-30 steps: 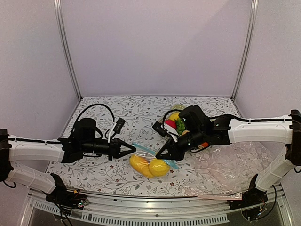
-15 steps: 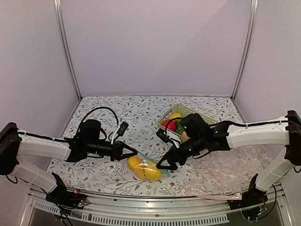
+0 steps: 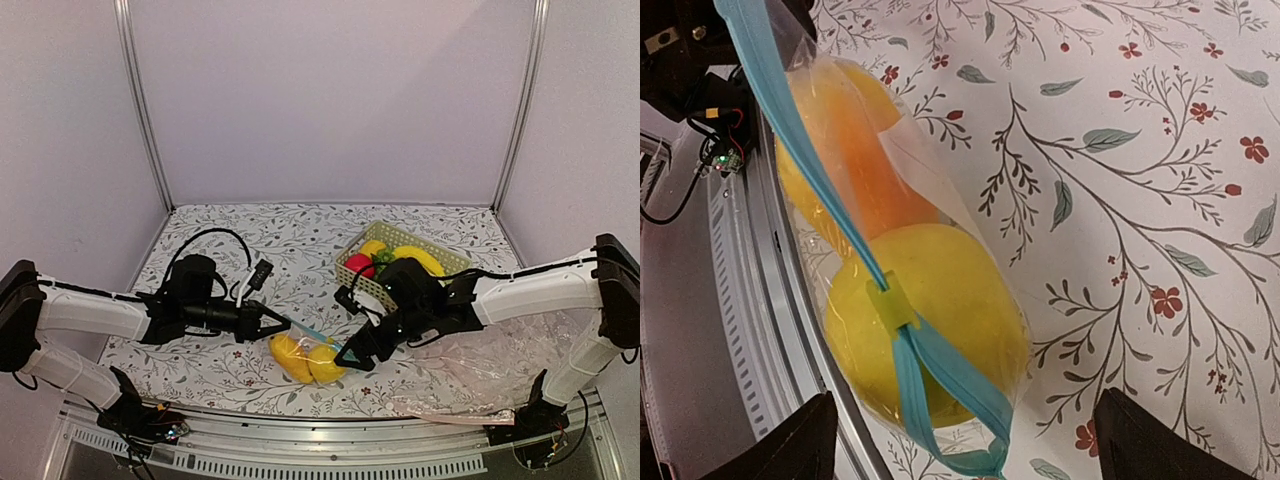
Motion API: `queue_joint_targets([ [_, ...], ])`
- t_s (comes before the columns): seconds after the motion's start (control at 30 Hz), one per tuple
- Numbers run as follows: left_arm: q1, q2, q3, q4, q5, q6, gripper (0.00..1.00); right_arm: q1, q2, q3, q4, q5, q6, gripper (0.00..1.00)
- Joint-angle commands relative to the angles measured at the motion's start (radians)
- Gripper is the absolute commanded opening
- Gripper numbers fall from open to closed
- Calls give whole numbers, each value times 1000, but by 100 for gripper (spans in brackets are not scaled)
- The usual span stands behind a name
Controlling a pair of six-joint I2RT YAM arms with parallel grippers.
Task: Place the food in the zip-top bag and seal the zipper
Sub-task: Pass from the left arm to the right
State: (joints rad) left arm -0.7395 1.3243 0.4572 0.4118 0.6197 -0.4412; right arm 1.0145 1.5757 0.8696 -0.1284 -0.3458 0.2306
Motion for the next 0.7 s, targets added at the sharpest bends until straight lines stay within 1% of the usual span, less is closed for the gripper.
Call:
queue_joint_targets([
  [0.0, -2, -13, 12, -6, 29, 14, 0, 4, 38, -20, 53, -6, -10, 89],
  [0.07, -3, -13, 9, -2, 39, 18, 0, -11, 46, -27, 76, -41, -13, 88],
  [0.13, -1, -13, 10, -1, 51, 25, 0, -40, 49, -42, 110, -113, -3, 87],
  [0.2, -1, -10, 12, -1, 60, 28, 0, -56, 47, -42, 113, -160, -3, 84],
  [0.23, 0, -8, 13, -1, 65, 31, 0, -62, 48, -38, 113, -189, -6, 82],
  [0.3, 0, -1, 17, -2, 68, 32, 0, -68, 60, -28, 113, -248, -7, 74],
  [0.37, 2, 4, 19, -2, 67, 34, 0, -68, 74, -22, 112, -281, -4, 69],
  [0.43, 3, 7, 20, -1, 61, 35, 0, -69, 88, -22, 109, -296, -4, 67],
  [0.57, 5, 7, 23, -4, 56, 36, 0, -68, 103, -31, 109, -305, -1, 66],
  [0.67, 6, 9, 27, -10, 57, 36, 0, -68, 104, -37, 109, -290, 0, 57],
])
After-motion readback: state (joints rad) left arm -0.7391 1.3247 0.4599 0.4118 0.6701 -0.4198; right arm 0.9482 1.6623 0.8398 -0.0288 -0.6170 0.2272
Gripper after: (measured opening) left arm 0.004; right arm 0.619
